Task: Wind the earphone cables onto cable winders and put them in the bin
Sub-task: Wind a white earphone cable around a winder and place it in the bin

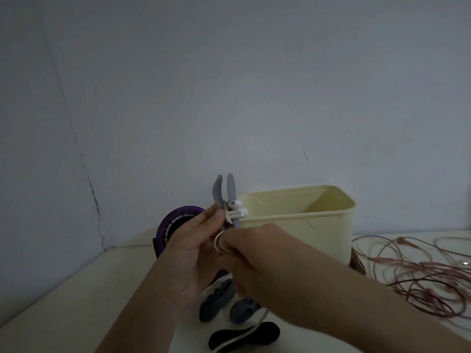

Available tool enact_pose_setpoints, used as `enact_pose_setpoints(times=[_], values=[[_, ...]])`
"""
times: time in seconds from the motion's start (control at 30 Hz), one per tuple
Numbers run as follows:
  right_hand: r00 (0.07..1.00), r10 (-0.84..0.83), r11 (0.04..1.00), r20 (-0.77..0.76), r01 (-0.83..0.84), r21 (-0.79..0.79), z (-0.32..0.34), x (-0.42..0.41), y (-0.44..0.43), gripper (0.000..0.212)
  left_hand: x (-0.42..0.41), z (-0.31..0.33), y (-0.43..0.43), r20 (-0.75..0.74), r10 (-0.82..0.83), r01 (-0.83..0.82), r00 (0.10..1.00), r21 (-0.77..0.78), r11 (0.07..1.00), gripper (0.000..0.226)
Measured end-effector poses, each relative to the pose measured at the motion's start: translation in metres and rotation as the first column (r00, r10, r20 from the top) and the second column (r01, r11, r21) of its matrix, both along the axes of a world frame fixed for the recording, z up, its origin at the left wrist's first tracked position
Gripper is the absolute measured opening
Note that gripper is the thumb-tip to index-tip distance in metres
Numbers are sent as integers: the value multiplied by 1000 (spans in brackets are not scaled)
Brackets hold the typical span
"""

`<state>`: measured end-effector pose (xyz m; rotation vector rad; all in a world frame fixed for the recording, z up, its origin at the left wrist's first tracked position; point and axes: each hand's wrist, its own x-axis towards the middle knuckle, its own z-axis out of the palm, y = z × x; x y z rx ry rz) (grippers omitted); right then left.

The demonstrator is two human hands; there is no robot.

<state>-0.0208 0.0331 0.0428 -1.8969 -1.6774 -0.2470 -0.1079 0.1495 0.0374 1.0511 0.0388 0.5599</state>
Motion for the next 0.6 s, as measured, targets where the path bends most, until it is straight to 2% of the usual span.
enact_pose_setpoints(times=[0.1,0.2,0.3,0.43,0.5,0.53,0.6], values=[[998,-57,998,-23,56,-38,16,6,-13,29,5,-1,-1,6,194,-191,981,223,956,35],[991,-113,993,-66,110,-45,31,12,-31,29,8,-4,-2,6,400,-361,916,442,821,25],[983,-175,985,-63,175,-5,35,21,-38,29,7,-6,-7,7,485,-385,875,618,685,25],[985,-162,984,-54,165,58,32,28,-35,27,7,-10,-7,14,530,-376,848,721,583,25],[989,-142,984,-50,146,101,31,29,-34,29,8,-9,-9,4,547,-383,837,718,581,24],[990,-126,984,-59,133,121,31,29,-33,28,8,-7,-10,-14,542,-389,840,681,621,24],[992,-71,983,-104,87,161,32,29,-34,27,8,-5,-9,-67,454,-368,889,486,793,25]])
